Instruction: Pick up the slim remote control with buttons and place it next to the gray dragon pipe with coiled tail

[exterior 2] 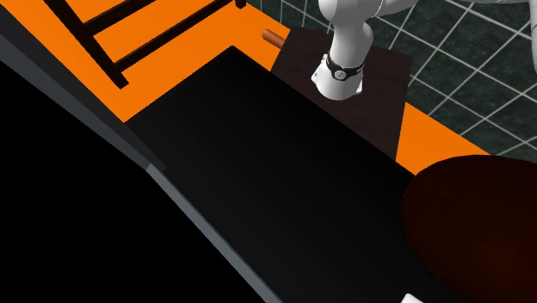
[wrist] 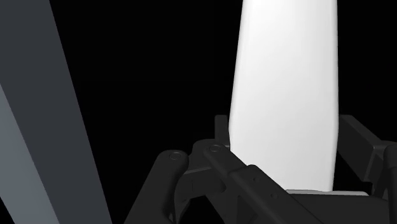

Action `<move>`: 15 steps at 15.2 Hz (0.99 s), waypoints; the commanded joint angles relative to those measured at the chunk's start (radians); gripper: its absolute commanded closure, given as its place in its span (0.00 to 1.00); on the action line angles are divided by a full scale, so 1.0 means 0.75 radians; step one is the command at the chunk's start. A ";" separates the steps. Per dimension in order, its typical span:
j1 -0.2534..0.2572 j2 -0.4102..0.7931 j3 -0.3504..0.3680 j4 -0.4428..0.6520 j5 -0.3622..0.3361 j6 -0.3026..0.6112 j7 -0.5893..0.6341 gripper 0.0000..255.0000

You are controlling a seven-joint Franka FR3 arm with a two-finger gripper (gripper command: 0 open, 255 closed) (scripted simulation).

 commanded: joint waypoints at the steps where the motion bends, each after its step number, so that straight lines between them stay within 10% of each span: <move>1: 0.000 0.030 0.004 0.005 -0.001 -0.014 -0.002 0.00; 15: 0.005 -0.041 -0.005 0.054 -0.013 -0.134 0.008 0.00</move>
